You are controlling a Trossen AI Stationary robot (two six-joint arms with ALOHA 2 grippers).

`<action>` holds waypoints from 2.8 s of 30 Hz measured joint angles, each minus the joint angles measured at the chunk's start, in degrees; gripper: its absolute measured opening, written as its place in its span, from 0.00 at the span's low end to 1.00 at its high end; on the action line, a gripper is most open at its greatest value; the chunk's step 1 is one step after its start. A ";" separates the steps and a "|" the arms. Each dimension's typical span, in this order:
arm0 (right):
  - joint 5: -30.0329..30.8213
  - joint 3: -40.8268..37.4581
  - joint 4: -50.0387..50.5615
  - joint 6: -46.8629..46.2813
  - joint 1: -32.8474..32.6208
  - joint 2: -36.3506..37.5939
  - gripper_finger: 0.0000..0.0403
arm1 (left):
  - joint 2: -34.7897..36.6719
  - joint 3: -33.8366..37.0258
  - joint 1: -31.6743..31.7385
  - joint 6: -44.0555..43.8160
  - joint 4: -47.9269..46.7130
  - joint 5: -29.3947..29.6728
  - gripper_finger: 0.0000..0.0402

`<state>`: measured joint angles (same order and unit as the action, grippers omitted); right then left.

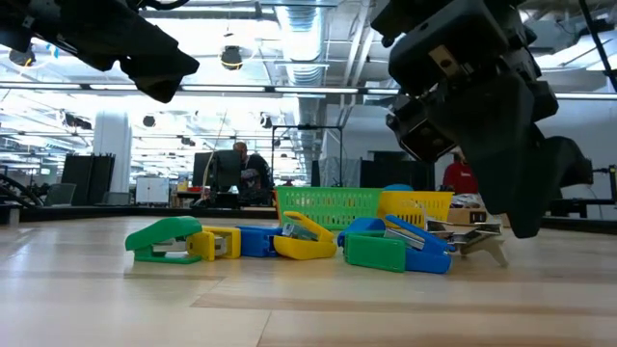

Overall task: Pick and place Stapler, Stapler remover, tape
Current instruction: Put the gray staple remover into the green bin

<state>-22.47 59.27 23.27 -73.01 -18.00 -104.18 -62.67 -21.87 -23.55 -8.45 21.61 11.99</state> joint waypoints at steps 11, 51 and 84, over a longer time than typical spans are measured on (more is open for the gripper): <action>0.43 0.00 -0.24 0.07 0.76 0.00 0.37 | 0.00 0.00 -0.01 0.01 0.02 0.00 0.35; 1.19 0.02 -2.44 2.99 0.97 0.11 0.00 | 0.00 0.02 0.00 0.02 0.04 0.00 0.35; 71.85 0.14 -15.05 50.44 1.42 11.37 0.00 | -19.43 -0.49 6.76 -6.61 34.81 12.15 0.35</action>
<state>49.38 59.41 8.22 -22.57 -16.58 -92.81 -82.10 -22.36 -16.79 -15.06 56.41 24.14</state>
